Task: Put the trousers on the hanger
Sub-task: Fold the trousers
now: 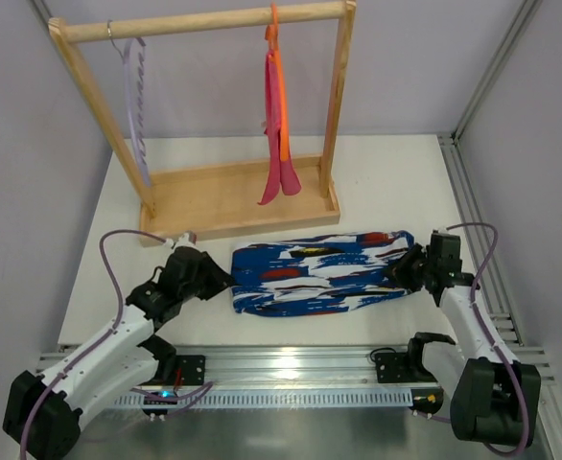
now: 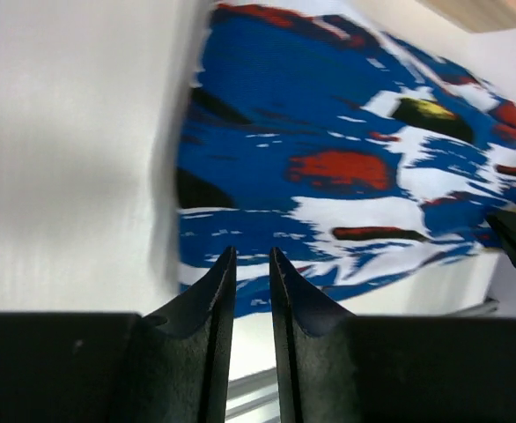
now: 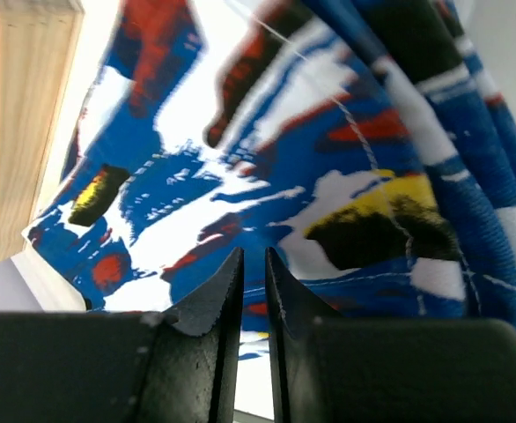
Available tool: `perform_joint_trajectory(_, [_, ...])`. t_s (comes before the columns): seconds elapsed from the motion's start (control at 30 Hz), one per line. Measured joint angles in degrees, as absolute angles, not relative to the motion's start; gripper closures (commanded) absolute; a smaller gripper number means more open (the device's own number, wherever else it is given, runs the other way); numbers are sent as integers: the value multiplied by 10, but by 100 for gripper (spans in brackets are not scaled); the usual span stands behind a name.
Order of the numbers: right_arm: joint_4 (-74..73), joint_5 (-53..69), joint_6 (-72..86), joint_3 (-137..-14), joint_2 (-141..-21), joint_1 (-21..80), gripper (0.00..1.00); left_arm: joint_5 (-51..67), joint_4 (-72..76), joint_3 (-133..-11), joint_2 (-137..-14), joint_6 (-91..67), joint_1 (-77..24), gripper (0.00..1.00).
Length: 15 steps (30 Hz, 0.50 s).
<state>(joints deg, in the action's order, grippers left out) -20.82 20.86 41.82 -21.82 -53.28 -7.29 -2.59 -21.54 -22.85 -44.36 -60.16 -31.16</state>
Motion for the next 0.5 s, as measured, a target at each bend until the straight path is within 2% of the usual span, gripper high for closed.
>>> perform_joint_trajectory(0.13, [-241,195,385,-302,-538,-73,81,38,-194,-298,-510,-578,-311,94])
perform_joint_trajectory(0.33, [-181,181,352,-387,-617,-75,81,116,-121,-308,-601,-568,-346,97])
perform_joint_trajectory(0.5, [-123,173,329,-387,-786,-84,81,126,-90,-228,-602,-582,-403,99])
